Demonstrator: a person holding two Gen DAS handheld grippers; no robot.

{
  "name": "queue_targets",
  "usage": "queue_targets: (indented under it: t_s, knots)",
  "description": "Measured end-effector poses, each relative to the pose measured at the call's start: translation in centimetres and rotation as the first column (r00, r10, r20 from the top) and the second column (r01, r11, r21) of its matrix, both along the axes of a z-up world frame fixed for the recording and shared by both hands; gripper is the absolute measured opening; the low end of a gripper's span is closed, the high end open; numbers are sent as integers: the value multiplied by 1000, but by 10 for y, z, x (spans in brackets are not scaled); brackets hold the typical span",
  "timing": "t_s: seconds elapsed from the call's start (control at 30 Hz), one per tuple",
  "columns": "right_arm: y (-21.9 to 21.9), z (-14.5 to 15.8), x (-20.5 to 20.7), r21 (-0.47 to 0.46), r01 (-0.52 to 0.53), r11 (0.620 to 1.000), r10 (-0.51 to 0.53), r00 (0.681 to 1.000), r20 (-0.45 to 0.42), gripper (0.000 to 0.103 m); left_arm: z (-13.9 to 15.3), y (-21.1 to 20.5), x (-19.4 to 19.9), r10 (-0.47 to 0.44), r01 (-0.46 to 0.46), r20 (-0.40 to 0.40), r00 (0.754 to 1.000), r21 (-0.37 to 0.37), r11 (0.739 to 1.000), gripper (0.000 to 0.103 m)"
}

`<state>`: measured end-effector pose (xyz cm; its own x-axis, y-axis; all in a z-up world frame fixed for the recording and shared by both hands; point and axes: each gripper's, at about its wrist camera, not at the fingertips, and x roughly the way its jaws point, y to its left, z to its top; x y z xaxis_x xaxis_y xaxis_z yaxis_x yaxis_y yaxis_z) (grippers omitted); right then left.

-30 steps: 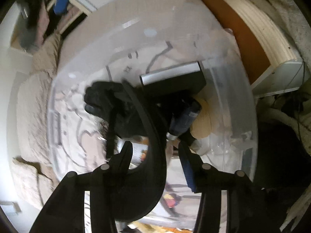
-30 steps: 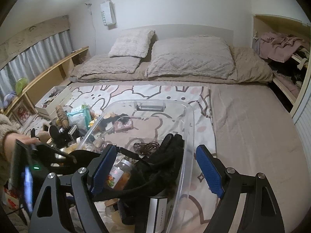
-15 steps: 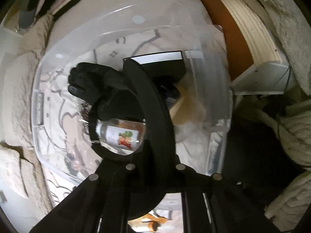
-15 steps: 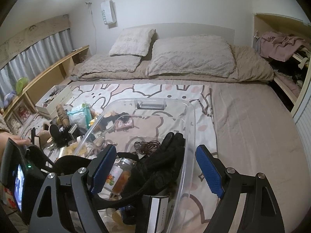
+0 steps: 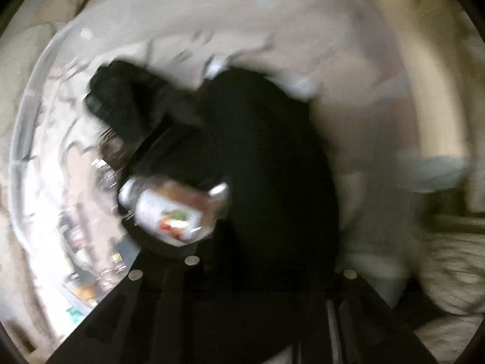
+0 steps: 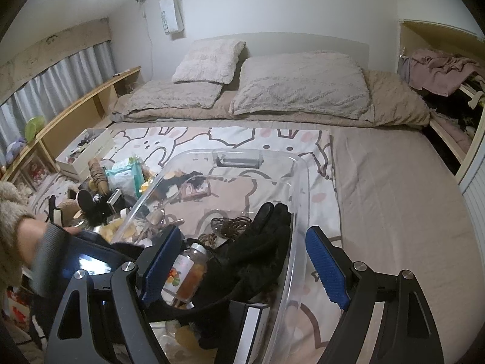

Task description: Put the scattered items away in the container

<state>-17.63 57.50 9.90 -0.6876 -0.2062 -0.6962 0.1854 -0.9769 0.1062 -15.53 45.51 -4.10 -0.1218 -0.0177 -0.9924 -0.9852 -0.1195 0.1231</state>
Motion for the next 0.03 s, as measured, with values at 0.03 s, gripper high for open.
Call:
queue_targets:
  t_s: [0.03]
  knots:
    - [-1, 0, -1, 3, -5, 1000, 5, 1000, 2, 84, -6, -1, -1, -2, 2, -12, 1000, -7, 1000, 19]
